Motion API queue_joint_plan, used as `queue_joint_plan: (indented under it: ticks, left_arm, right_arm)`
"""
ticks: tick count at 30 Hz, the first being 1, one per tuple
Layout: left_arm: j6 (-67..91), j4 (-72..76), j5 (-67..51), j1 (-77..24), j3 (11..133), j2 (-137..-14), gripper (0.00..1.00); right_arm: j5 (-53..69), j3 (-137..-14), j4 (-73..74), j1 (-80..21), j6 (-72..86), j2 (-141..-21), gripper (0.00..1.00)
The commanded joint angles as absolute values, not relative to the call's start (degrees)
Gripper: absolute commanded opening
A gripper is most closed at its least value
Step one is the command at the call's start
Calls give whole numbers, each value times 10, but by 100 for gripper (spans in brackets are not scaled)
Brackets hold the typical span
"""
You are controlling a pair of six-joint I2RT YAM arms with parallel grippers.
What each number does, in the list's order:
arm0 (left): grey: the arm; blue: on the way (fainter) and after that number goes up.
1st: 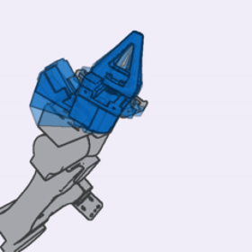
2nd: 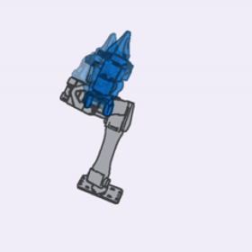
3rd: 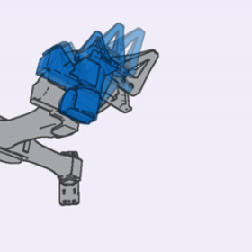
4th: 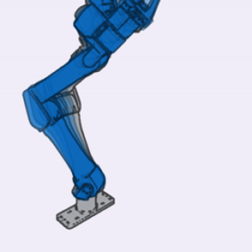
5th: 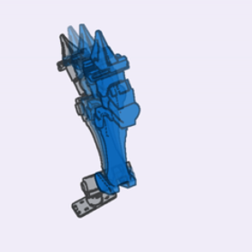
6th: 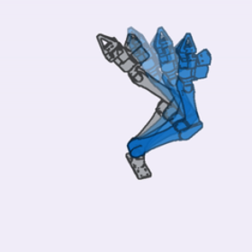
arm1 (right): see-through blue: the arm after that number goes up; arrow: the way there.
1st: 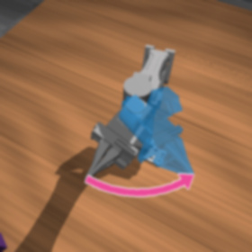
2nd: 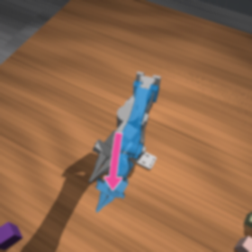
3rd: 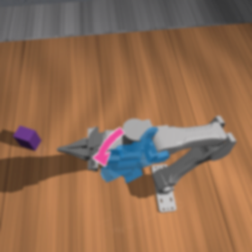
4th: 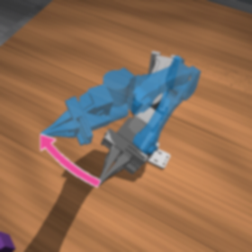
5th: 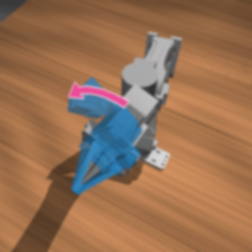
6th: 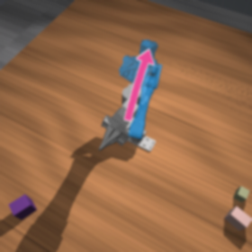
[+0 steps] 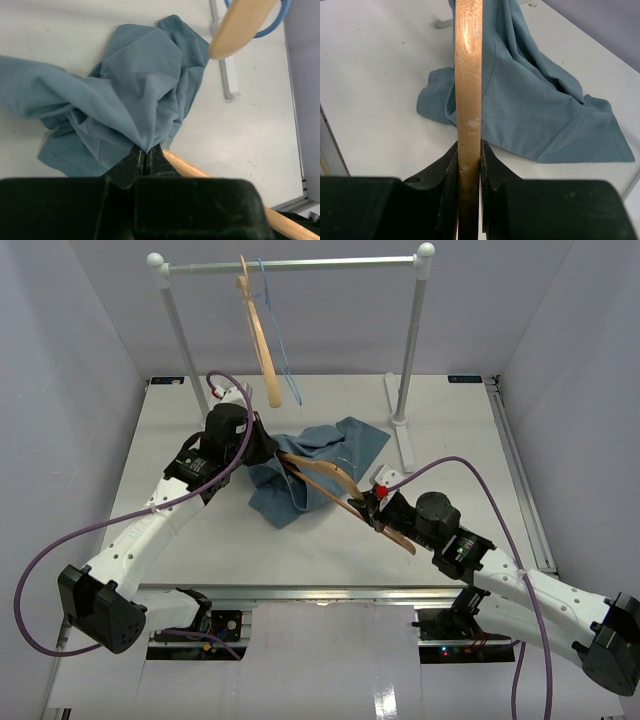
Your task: Place the t-shirt on the hanger
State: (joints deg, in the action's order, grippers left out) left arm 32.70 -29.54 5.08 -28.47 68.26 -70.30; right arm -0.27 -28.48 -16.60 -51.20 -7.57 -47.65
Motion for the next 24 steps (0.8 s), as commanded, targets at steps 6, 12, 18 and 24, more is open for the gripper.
queue_joint_plan:
  ticks: [6,12,18,24]
  left_arm:
    - [320,-265,-58,-284,724,-689,0]
    - [310,-265,-90,-284,732,-676,0]
    - [306,-264,-152,-284,735,-684,0]
    - [299,-278,-122,-284,736,-669,0]
  right_arm:
    - [31,-326,-339,-521,-116,-562,8]
    - [64,-296,-423,-523,-105,-567,8]
    - [5,-275,-515,-523,-97,-587,8]
    - [-97,-275,-469,-523,-79,-584,8]
